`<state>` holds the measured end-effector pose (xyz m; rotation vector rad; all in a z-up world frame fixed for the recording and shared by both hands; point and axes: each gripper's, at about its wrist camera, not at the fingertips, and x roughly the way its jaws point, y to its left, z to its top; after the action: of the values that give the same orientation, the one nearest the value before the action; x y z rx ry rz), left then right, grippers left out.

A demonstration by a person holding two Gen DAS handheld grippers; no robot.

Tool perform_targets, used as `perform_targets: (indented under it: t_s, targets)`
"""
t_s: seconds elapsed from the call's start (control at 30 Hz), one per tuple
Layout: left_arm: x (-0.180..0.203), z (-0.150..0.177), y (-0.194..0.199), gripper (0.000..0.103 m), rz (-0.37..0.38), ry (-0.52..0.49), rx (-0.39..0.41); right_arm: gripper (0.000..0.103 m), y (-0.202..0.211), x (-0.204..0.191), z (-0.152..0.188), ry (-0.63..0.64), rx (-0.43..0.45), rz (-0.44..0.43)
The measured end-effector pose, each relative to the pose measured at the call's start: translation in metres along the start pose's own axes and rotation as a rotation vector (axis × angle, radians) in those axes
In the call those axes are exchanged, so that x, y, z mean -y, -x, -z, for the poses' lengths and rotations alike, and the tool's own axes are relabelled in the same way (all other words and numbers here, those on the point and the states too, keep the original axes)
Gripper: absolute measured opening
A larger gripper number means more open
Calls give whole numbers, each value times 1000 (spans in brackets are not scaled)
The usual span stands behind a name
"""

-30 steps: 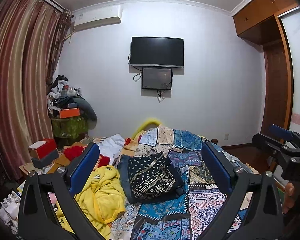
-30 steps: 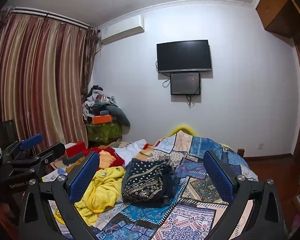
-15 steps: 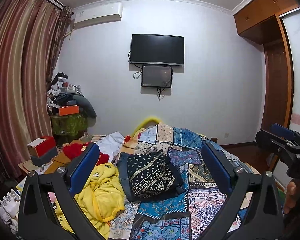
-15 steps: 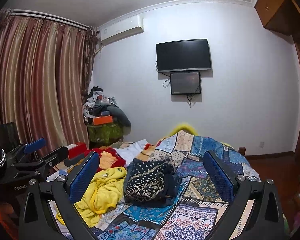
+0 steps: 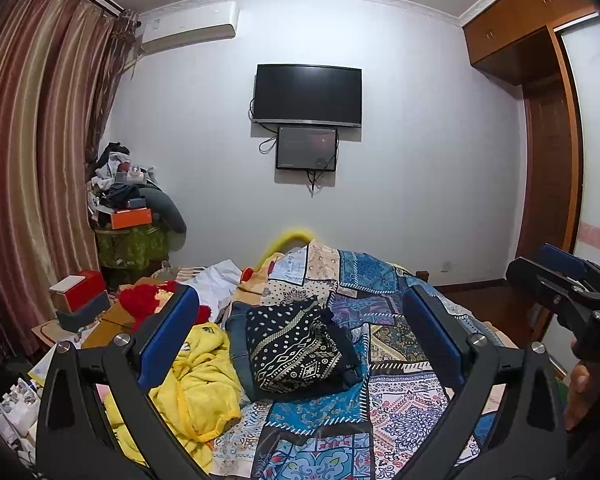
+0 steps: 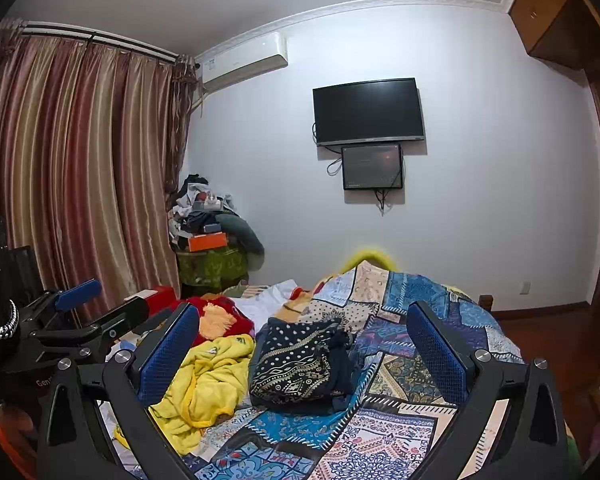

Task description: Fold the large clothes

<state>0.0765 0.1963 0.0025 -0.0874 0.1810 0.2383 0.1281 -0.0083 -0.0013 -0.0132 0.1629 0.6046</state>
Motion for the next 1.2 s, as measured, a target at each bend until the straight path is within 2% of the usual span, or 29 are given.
perform_targets:
  t_s: [0.73,1.2]
  targets:
    - [-4,-1,0,103,65,5,-15,103,0,0,-3,-57,-1,19]
    - [-5,1,-1,103,65,12,-15,103,-4,-7,-3,-54,-10,28]
